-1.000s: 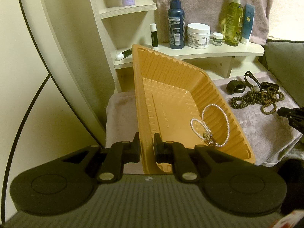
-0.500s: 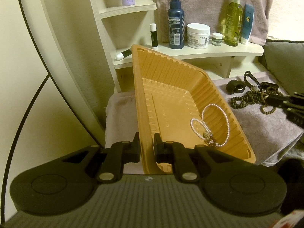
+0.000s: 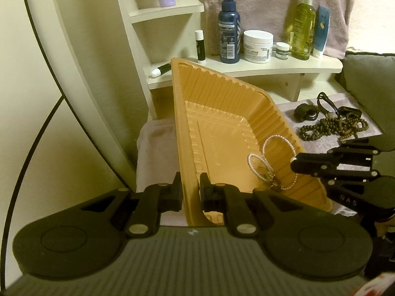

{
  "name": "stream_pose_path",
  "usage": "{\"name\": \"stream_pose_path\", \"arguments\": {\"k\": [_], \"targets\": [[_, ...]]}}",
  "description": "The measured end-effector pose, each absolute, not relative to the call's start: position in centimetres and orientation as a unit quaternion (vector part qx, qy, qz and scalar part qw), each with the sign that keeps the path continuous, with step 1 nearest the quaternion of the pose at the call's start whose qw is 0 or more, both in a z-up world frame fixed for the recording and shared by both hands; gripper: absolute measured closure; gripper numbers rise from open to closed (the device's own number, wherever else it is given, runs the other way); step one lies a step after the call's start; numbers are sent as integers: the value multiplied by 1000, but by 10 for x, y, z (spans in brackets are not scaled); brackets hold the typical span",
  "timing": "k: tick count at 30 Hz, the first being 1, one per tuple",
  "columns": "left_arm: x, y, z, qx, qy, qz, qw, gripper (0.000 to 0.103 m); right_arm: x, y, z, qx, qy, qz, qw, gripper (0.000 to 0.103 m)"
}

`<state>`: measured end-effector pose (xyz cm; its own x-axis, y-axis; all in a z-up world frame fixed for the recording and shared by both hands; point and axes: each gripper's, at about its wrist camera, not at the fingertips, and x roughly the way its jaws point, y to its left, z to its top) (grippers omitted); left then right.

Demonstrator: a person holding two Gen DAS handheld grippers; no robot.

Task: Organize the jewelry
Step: 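Carry the pearl earring into the orange tray and open the right tool, then grasp another small pearl earring with the right tool and lift it toward the tray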

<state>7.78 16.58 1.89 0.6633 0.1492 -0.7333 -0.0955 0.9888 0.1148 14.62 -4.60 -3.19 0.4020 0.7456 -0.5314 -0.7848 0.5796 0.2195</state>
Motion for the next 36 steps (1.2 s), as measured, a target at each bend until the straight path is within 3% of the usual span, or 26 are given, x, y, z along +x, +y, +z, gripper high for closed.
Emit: {"name": "stream_pose_path", "arguments": {"k": [7,9,10,11,36], "targets": [[78,166,19,33,404,67,912,91,147,-44,-34,-23,320,476,819,92],[78,166,19,32,404,66,912,91,146,-45,-34,-24,317,472,822,77],[78,165,19,33,404,66,912,91,146,-47,-34,-23,315,470,824,63],[78,165,19,33,403,66,912,91,146,-50,-34,-21,313,469,826,59],[79,164,20,36,403,67,912,91,158,-213,-53,-20,318,204,926,59]]}}
